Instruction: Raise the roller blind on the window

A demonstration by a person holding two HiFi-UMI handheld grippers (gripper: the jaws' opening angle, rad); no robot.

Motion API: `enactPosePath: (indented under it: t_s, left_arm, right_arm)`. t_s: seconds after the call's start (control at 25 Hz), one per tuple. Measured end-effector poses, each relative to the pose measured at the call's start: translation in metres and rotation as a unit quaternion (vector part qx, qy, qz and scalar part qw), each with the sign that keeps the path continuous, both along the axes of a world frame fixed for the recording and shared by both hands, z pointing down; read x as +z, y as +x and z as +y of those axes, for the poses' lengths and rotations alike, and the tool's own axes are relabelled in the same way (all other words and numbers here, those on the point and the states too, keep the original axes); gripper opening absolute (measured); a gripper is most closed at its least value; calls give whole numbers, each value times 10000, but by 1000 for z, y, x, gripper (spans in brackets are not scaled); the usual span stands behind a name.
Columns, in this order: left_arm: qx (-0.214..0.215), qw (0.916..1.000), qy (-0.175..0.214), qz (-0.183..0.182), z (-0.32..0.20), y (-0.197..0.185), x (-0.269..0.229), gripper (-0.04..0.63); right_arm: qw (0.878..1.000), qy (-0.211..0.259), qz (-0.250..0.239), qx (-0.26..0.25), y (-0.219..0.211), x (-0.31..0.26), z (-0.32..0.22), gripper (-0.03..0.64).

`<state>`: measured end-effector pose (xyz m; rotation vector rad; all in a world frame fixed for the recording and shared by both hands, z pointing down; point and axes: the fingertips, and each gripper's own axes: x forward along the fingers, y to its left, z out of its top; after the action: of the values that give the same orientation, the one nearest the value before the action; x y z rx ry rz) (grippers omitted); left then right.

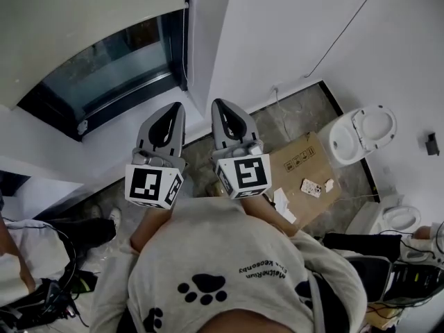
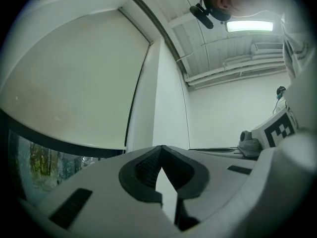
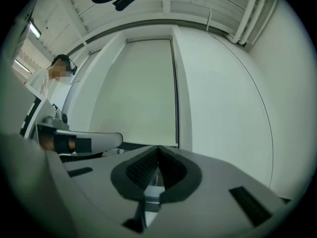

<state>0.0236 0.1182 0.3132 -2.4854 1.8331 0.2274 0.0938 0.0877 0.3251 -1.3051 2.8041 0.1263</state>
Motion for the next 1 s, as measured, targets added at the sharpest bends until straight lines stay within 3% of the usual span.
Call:
enactPosePath:
  t_s: [0.48, 1.0]
  left_arm:
    - [546, 9985, -66, 45, -122, -47, 4, 8]
    - [1341, 9909, -132, -13, -237, -71, 11, 8]
  right_arm:
    - [9993, 5, 67, 374, -49, 0, -107, 9]
    - [9948, -1, 85, 1019, -80, 7, -207, 9]
